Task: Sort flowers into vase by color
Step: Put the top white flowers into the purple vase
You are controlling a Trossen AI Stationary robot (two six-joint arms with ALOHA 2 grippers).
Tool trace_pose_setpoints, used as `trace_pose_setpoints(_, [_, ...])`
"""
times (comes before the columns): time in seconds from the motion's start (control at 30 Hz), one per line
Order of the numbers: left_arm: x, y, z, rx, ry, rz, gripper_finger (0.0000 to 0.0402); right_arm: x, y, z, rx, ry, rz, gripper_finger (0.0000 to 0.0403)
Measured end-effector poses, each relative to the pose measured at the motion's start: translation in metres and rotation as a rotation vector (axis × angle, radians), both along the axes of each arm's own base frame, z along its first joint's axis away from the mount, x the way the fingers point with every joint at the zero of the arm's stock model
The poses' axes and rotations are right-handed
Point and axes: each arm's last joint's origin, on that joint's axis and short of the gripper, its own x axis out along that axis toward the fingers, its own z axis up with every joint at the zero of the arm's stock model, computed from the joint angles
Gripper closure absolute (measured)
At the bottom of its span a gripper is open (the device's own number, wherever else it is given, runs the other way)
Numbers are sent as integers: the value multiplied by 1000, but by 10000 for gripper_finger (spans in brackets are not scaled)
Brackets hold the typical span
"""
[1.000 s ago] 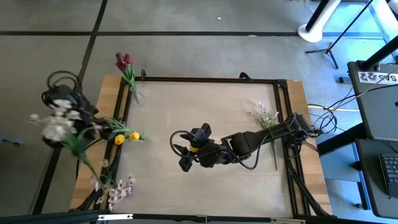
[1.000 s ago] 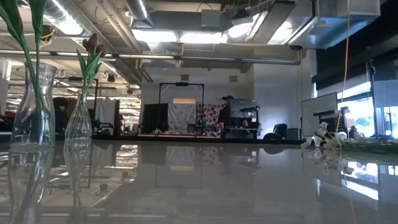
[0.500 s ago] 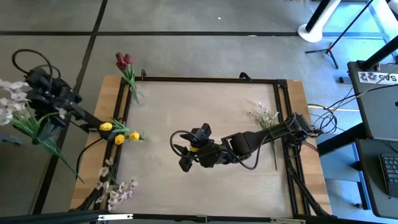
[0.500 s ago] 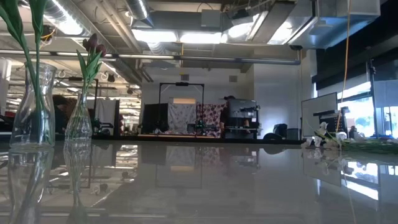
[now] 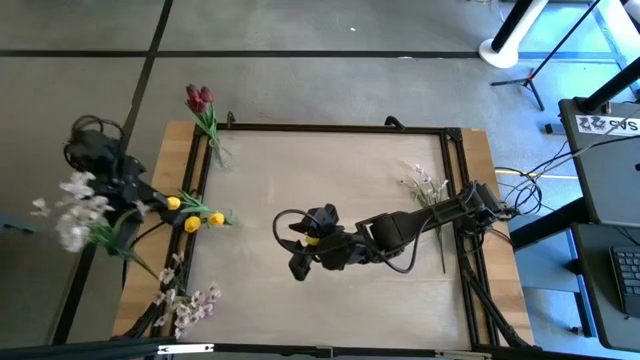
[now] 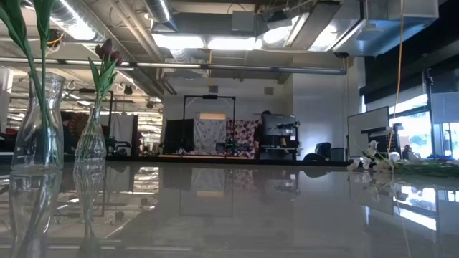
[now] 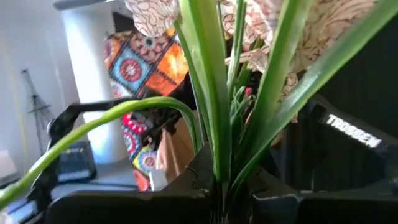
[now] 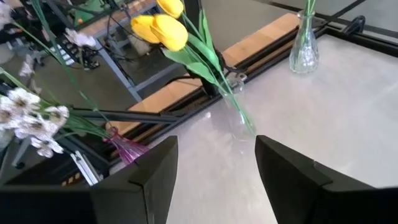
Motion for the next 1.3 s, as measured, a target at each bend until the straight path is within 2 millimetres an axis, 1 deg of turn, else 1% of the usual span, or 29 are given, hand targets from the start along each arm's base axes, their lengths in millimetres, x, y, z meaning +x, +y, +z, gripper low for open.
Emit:
trace_pose_setpoints(0.1, [4, -1, -14, -16, 9, 33, 392, -1, -1, -2, -10, 23, -1, 189])
trace_pose_setpoints(0.23, [10, -4, -27, -70, 29, 39, 392, -2, -5, -6, -28, 66, -10, 189])
trace_pose_setpoints(0.4, [17, -13, -44, -98, 106, 30, 392, 1, -16, -6, -32, 78, -35, 189])
trace_pose_setpoints(0.53, [15, -18, -46, -108, 122, 8, 392, 3, -22, -6, -27, 79, -42, 189])
trace_pose_setpoints(0.7, [6, -20, -47, -118, 131, -25, 392, 3, -21, -6, -27, 79, -40, 189])
trace_pose_setpoints(0.83, [1, -17, -51, -101, 163, 10, 392, 3, -21, -6, -26, 79, -39, 189])
trace_pose_setpoints(1.0, [2, -22, -54, -84, 176, 39, 392, 3, -21, -6, -20, 81, -28, 189])
trace_pose_setpoints(1.17, [9, -34, -71, -41, 234, 89, 392, 3, -19, -7, 8, 89, 8, 189])
trace_pose_setpoints(1.3, [8, -38, -77, -33, 246, 136, 392, 3, -19, -7, 13, 92, 16, 189])
